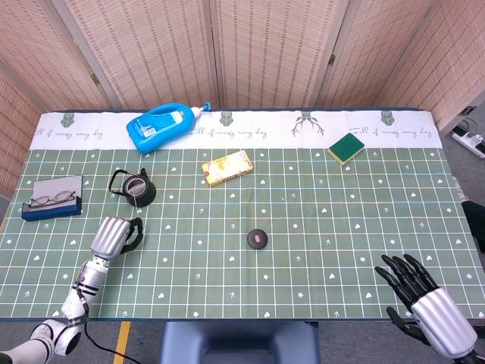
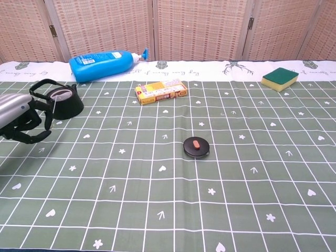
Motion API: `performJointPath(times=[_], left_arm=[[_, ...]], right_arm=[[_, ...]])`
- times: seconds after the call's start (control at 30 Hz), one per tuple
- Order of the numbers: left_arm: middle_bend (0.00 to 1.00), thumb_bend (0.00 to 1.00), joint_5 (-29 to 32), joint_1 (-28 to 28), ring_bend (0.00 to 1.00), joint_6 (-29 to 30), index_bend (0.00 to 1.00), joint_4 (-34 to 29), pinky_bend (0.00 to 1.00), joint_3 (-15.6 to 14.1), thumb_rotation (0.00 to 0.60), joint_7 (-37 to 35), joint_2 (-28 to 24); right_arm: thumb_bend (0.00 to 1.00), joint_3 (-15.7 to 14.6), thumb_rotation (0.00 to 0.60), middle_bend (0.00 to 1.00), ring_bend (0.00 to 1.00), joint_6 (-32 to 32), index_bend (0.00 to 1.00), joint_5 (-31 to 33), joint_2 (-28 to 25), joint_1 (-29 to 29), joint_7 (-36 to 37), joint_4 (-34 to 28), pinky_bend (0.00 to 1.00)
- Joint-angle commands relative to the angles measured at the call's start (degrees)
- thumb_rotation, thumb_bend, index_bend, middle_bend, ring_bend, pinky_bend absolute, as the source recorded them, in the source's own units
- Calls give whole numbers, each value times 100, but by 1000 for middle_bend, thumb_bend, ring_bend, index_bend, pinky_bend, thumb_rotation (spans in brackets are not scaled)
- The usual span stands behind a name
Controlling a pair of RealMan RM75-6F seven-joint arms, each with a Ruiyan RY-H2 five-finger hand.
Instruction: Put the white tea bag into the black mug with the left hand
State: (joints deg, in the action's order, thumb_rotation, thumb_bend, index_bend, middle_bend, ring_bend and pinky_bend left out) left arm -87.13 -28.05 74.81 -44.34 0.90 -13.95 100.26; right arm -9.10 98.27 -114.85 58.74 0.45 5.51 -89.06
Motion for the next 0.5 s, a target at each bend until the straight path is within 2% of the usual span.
performJointPath(times=[0.03,0.13,0.3,0.4,0.5], left_arm=[[1000,508,-11,36,1000,5,629,61,1000,-9,600,-17,41],[1000,507,-23,40,1000,13,563,69,1000,10,600,-80,54],[1000,505,-53,78,1000,10,534,75,1000,-9,600,-102,61],[1000,497,-60,119,1000,41,449,92,1000,-10,600,-107,75],[1000,443,-96,168,1000,154,372,37,1000,-10,600,-151,51]], right_arm=[[423,-10,600,0,0,13,0,-23,13,-10,-19,13,0],[423,-18,600,0,0,32,0,-51,17,-17,-34,20,0],[423,-11,600,0,0,22,0,-42,23,-9,-35,31,0],[423,-21,600,0,0,42,0,-89,33,-13,-58,49,0],[423,-35,600,0,0,74,0,-137,44,-24,-75,72,0]])
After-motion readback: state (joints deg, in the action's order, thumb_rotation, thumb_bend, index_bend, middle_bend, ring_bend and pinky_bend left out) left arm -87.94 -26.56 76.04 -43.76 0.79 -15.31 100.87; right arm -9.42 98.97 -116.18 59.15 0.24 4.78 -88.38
